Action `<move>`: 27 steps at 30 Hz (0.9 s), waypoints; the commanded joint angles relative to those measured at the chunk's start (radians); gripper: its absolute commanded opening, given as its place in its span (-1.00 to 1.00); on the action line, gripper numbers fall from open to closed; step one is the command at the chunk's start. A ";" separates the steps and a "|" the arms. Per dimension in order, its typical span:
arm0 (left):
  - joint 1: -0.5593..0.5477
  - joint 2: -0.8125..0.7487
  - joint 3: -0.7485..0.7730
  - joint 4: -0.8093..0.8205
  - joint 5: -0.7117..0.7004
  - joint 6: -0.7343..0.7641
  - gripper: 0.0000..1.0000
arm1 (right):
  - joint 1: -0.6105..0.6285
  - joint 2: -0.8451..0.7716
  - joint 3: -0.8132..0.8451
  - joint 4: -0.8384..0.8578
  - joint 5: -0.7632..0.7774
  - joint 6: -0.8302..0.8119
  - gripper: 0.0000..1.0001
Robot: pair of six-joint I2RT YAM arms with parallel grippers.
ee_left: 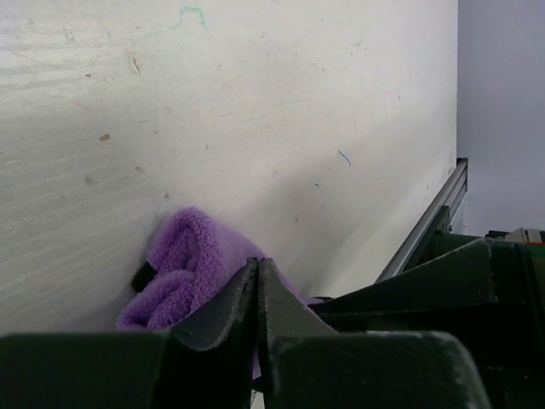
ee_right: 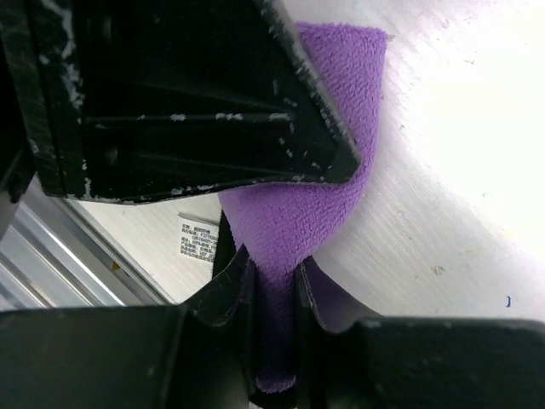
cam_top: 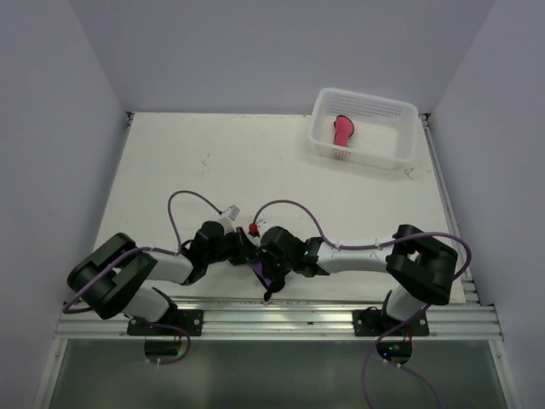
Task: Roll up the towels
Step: Place the rolled towel into the container
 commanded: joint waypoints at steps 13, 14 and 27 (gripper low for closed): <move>0.311 -0.128 0.444 -0.785 -0.119 0.270 -0.50 | -0.001 -0.098 -0.011 -0.348 0.507 0.088 -1.00; 0.328 -0.134 0.470 -0.819 -0.113 0.281 -0.50 | -0.010 -0.104 -0.007 -0.346 0.506 0.074 -1.00; 0.396 -0.180 0.629 -0.982 -0.243 0.424 -0.46 | -0.275 -0.082 0.286 -0.378 0.456 -0.144 -1.00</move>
